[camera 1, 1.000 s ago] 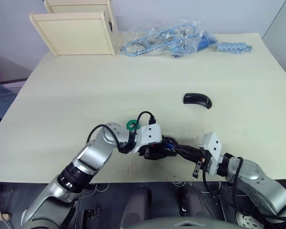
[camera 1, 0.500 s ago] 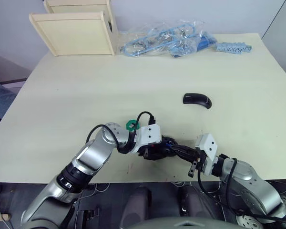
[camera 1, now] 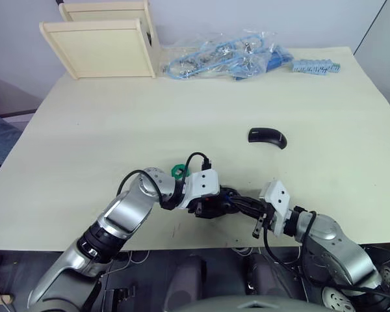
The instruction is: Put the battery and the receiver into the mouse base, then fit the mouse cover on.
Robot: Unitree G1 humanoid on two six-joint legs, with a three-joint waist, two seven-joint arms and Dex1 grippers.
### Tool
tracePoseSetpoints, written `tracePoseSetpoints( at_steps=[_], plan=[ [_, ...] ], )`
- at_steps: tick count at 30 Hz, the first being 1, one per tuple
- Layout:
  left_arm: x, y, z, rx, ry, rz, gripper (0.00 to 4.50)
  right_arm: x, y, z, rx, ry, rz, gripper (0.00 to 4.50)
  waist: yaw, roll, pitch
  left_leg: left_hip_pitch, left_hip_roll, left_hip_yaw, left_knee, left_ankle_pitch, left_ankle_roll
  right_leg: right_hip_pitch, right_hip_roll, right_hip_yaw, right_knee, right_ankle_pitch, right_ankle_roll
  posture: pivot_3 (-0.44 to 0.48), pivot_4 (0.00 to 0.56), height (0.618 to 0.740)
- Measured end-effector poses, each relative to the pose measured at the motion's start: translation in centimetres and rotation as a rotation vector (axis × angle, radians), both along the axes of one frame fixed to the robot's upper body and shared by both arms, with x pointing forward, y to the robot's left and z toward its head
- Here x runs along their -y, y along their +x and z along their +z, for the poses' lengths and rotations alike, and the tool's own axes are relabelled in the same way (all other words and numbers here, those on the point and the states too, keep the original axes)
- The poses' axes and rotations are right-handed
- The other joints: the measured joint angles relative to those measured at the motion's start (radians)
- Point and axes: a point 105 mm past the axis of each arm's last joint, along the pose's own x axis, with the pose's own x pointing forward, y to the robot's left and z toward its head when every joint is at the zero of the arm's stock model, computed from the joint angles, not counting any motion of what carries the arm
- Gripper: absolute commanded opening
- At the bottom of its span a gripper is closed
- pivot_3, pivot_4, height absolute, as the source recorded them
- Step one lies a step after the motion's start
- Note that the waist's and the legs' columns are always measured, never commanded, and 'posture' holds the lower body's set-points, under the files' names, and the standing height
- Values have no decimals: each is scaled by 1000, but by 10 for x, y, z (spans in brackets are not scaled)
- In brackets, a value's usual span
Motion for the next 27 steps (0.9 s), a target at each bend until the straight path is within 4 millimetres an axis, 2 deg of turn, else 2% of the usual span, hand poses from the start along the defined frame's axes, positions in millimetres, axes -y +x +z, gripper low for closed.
tracePoseSetpoints(
  at_steps=[21, 27],
  plan=[
    [-5, -2, -6, -30, 17, 36, 2939, -5, 4, -13, -73, -50, -8, 128, -14, -3, -26, 4, 4, 4, -1, 0, 0, 3, 3, 3, -1, -1, -1, 0, 150, 740],
    [-6, -3, -9, -36, 24, 46, 2939, -7, 5, -15, -83, -64, -2, 128, -17, -4, -27, 20, 5, 4, -5, -1, 0, 17, 4, 3, -4, -3, -3, 0, 150, 740]
  ],
)
